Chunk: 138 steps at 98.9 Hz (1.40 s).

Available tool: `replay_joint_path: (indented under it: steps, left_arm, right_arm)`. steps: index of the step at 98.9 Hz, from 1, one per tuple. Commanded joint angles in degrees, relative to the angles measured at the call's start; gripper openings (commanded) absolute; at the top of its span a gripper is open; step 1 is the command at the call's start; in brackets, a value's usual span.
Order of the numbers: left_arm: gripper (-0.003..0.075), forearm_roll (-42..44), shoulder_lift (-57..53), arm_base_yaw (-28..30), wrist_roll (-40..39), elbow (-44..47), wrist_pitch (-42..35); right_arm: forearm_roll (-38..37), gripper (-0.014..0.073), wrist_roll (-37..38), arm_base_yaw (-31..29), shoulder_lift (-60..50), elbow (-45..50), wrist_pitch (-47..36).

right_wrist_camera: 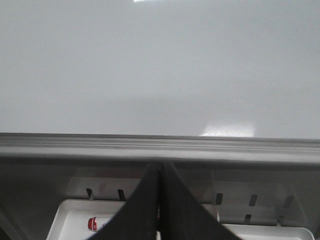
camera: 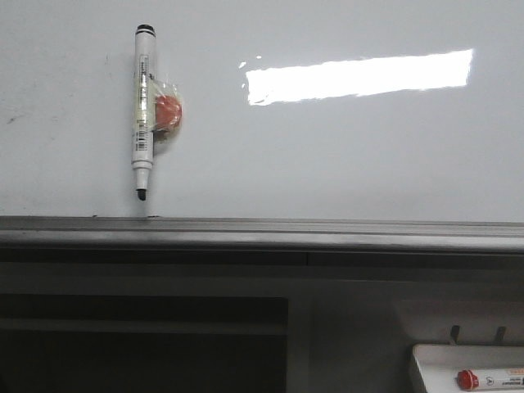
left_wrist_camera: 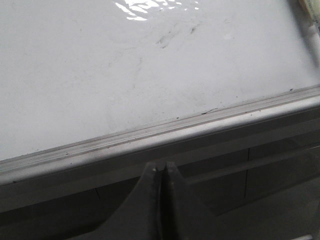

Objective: Write number 2 on whiteboard

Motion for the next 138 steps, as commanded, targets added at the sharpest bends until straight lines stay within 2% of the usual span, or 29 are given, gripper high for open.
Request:
replay_joint_path:
  steps: [1, 9, 16, 24, 28, 40, 46, 54, 71, 85, 93, 99, 104, 108, 115, 123, 128, 138]
  left_arm:
    - [-0.0020, -0.73, -1.69, -0.10, -0.20, 0.73, -4.63]
    - [-0.0020, -4.82, -1.69, -0.10, -0.20, 0.73, -9.65]
    - [-0.0020, -15.80, -1.69, -0.10, -0.74, 0.73, -16.54]
    - [-0.0020, -31.01, -1.69, -0.10, -0.74, 0.62, -23.92]
    - [-0.0020, -35.33, -1.69, -0.10, -0.74, 0.62, -26.56]
    - [-0.0020, -51.04, -1.69, -0.10, -0.74, 0.38, -28.36]
    - [-0.0020, -60.08, -1.69, -0.10, -0.74, 0.38, -28.03]
    - [-0.0020, -66.65, -1.69, -0.10, -0.74, 0.38, -27.89]
    - [-0.0020, -66.53, -1.59, -0.10, -0.74, 0.38, -27.89]
    - [-0.0020, -65.58, -1.59, -0.10, -0.58, -1.31, -27.89]
    - [-0.0019, -56.86, -1.46, -0.10, 2.23, -4.47, -25.21]
    - [-0.0004, -47.72, -0.26, -0.10, 3.91, -8.85, -19.41]
    - [0.0040, -40.07, 1.99, -0.10, 4.08, -12.82, -13.78]
    - [0.0103, -36.20, 5.01, -0.10, 4.08, -15.77, -8.84]
    - [0.0260, -29.90, 11.35, -0.10, 4.19, -21.68, -1.01]
    - [0.0439, -28.06, 19.71, -0.10, 4.19, -27.98, 5.05]
    - [0.0488, -28.06, 25.34, -0.10, 4.35, -31.28, 8.57]
    - [0.0482, -28.83, 36.10, -0.10, 5.68, -37.53, 15.26]
  right_arm:
    - [-1.29, -0.0071, -0.48, -0.28, -1.22, 1.37, -3.99]
    - [-1.39, -0.0071, -0.48, -0.28, -1.22, 1.37, -6.92]
    - [-0.18, -0.0071, -0.15, -0.28, -1.22, 1.37, -10.87]
    - [8.27, -0.0071, 1.27, -0.28, -1.22, 1.37, -17.29]
    - [11.84, -0.0071, 1.27, -0.28, -1.22, 1.37, -20.77]
    - [23.60, -0.0071, 1.27, -0.28, -1.22, 1.37, -24.35]
    - [26.60, -0.0071, 1.27, -0.28, -1.22, 1.37, -24.83]
    - [30.97, -0.0071, 1.27, -0.28, -1.22, 0.86, -25.60]
    - [31.72, -0.0071, 1.27, -0.28, -1.22, -3.49, -24.71]
    - [29.65, -0.0071, 1.07, -0.28, -1.22, -7.84, -20.67]
    - [24.61, -0.0057, 1.07, -0.28, -1.12, -11.79, -15.87]
    - [20.98, -0.0001, 1.07, -0.28, -0.63, -15.09, -10.44]
    - [19.25, 0.0062, 0.75, -0.28, 0.18, -18.03, -6.92]
    - [18.90, 0.0155, -0.51, -0.28, 1.46, -20.51, -3.45]
    - [18.90, 0.0287, -3.43, -0.28, 4.29, -24.40, 1.46]
    - [18.90, 0.0372, -4.56, -0.28, 8.28, -28.35, 6.13]
    - [18.90, 0.0383, -4.98, -0.28, 11.21, -30.76, 8.74]
    - [18.90, 0.0379, -5.10, -0.28, 15.19, -33.13, 9.43]
